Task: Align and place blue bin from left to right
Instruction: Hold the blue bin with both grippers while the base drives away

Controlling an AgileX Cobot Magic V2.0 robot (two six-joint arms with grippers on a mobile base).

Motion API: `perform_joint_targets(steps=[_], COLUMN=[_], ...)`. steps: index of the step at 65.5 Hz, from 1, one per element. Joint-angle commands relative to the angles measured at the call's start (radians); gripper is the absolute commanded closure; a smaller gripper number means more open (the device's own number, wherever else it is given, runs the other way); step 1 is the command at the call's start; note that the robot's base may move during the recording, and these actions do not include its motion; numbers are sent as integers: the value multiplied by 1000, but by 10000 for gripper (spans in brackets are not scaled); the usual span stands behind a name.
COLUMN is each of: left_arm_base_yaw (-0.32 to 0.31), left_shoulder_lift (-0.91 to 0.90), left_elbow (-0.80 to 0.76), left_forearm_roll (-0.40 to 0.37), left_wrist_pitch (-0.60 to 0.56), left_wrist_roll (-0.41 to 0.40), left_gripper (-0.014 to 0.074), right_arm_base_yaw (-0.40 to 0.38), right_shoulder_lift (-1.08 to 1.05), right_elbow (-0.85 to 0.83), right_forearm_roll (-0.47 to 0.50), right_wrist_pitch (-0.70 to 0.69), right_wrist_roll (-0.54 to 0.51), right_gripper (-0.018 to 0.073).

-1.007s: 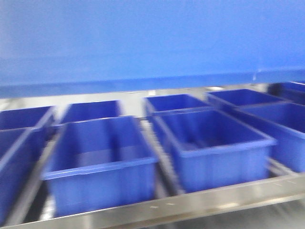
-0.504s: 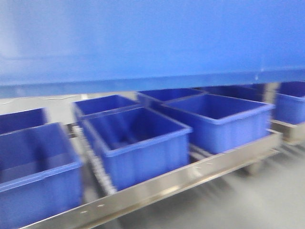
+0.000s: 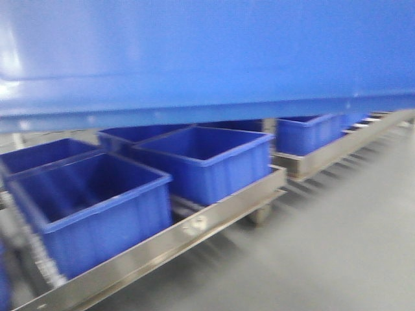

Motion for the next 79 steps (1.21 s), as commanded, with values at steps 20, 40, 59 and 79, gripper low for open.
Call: perform_joint_targets(steps=[20, 40, 59, 79], left_arm_base_yaw=[-13, -13, -13, -13], left_shoulder_lift=[-5, -5, -5, -5], left_elbow=[-8, -8, -8, -8], left_forearm_roll=[1, 1, 1, 1], left_wrist_pitch=[-112, -112, -112, -112], left_wrist_roll=[1, 1, 1, 1], left_gripper=[707, 707, 707, 707], right_arm_base_yaw=[9, 9, 9, 9], right_shoulder_lift=[-14, -14, -14, -14], right_elbow=[-12, -12, -12, -12], right_forearm_roll=[-15, -15, -15, -15], right_wrist_pitch=[-138, -138, -138, -138], right_wrist_roll=[1, 1, 1, 1], right_gripper=[637, 637, 637, 637])
